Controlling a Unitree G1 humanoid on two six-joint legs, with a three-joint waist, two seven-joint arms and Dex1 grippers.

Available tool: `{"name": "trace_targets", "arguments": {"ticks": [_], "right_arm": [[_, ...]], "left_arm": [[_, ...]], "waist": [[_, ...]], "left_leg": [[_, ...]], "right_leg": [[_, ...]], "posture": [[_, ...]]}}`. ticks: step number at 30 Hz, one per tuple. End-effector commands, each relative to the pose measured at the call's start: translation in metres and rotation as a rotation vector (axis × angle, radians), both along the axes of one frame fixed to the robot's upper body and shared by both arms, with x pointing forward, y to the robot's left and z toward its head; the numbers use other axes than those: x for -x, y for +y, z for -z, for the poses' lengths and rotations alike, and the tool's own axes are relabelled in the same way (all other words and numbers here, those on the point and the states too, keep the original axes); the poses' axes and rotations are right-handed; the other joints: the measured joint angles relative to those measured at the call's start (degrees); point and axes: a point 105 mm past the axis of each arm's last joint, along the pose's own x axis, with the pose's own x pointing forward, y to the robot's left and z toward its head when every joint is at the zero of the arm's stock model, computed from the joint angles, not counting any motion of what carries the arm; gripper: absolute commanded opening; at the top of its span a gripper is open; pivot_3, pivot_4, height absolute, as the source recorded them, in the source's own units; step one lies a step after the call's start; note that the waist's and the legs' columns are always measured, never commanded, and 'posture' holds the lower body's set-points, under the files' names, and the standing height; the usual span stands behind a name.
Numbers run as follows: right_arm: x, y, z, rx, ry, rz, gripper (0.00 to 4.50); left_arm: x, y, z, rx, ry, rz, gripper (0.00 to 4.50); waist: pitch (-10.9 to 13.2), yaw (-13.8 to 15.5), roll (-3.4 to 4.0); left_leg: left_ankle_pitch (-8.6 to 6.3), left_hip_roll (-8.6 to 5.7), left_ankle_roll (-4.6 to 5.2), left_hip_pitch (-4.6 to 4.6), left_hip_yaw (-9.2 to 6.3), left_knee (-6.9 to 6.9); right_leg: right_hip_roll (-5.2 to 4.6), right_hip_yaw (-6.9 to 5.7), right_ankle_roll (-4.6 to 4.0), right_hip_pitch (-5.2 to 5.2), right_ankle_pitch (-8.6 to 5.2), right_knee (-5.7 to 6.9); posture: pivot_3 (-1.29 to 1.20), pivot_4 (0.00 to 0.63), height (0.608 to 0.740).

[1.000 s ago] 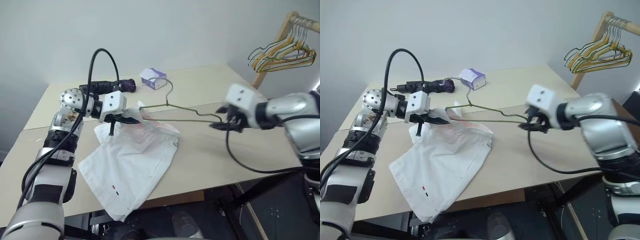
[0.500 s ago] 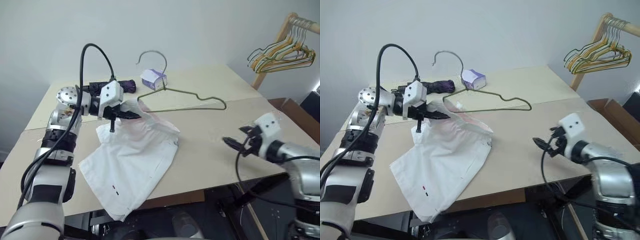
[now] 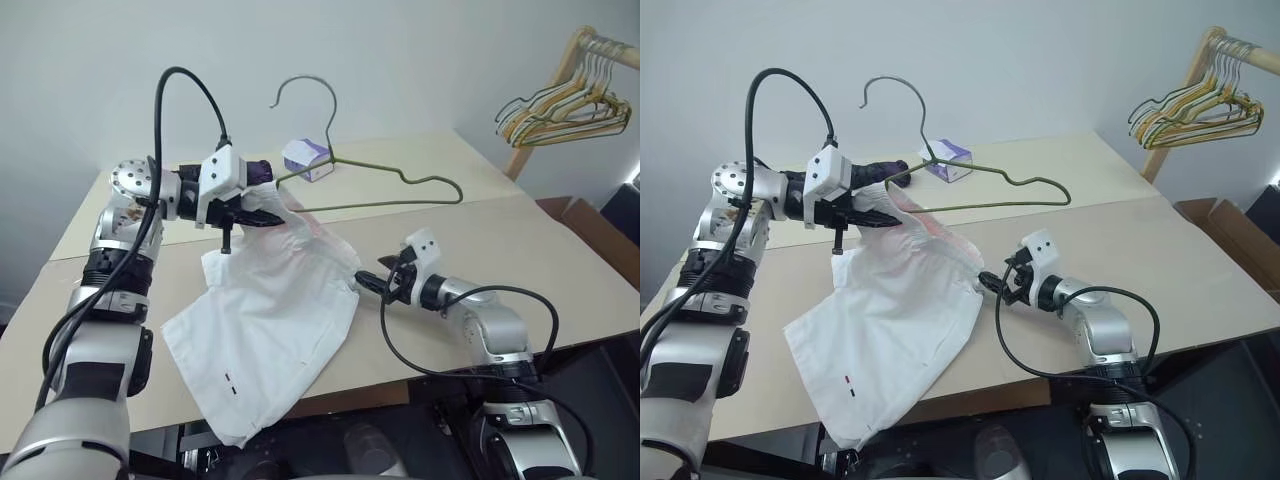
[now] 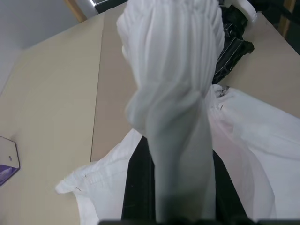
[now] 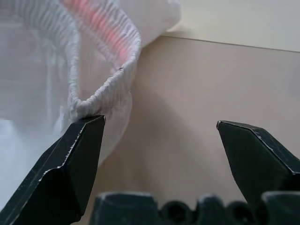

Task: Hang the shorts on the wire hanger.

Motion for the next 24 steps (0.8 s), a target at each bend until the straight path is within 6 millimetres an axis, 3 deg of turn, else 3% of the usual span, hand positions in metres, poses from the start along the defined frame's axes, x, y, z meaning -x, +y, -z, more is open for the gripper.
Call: {"name": "trace_targets", "arguments": {"ticks": [1,5,13,18,24], "right_arm": [[0.006,0.010,-0.009,-0.024,-0.018,-0.068,4.47],[0.006,0.005,-0.014,-0.090,0.009,-0.062,4.47],[0.026,-0.014,-0.008,-0.195,0.058,-0.106,4.47],[0.037,0.001,-0.012,-0.188,0.051,-0.190,4.47],[0.028,0.012,-0.005,-0.144,0.053,-0.161,4.47]], "left_arm": [[0.001,0.003,-0.016,0.038,-0.053,-0.007,0.00],[0.002,0.004,-0.016,0.039,-0.053,-0.012,0.00],[0.003,0.005,-0.016,0.036,-0.052,-0.014,0.00],[0.003,0.005,-0.015,0.032,-0.050,-0.012,0.00],[0.003,0.005,-0.016,0.029,-0.048,-0.007,0.00]], "waist": [[0.0,0.2,0.00],[0.0,0.2,0.00],[0.0,1.3,0.00],[0.0,1.5,0.00],[0.0,1.8,0.00]], "left_leg": [[0.00,0.00,0.00,0.01,0.00,0.00],[0.00,0.00,0.00,0.00,0.00,0.00],[0.00,0.00,-0.01,0.01,0.00,0.00],[-0.01,0.01,-0.01,0.00,0.00,0.00],[-0.01,0.01,-0.01,0.00,0.00,0.00]], "right_leg": [[0.00,-0.01,0.00,0.00,0.00,0.00],[0.00,0.00,0.00,-0.01,0.00,0.00],[0.00,0.00,0.03,0.01,-0.02,-0.01],[0.01,0.00,0.11,-0.01,-0.06,-0.02],[0.01,-0.01,0.12,-0.01,-0.07,-0.02]], "posture": [[-0.33,0.000,0.740],[-0.33,0.000,0.740],[-0.32,0.000,0.740],[-0.32,0.000,0.740],[-0.32,0.000,0.740]]}}
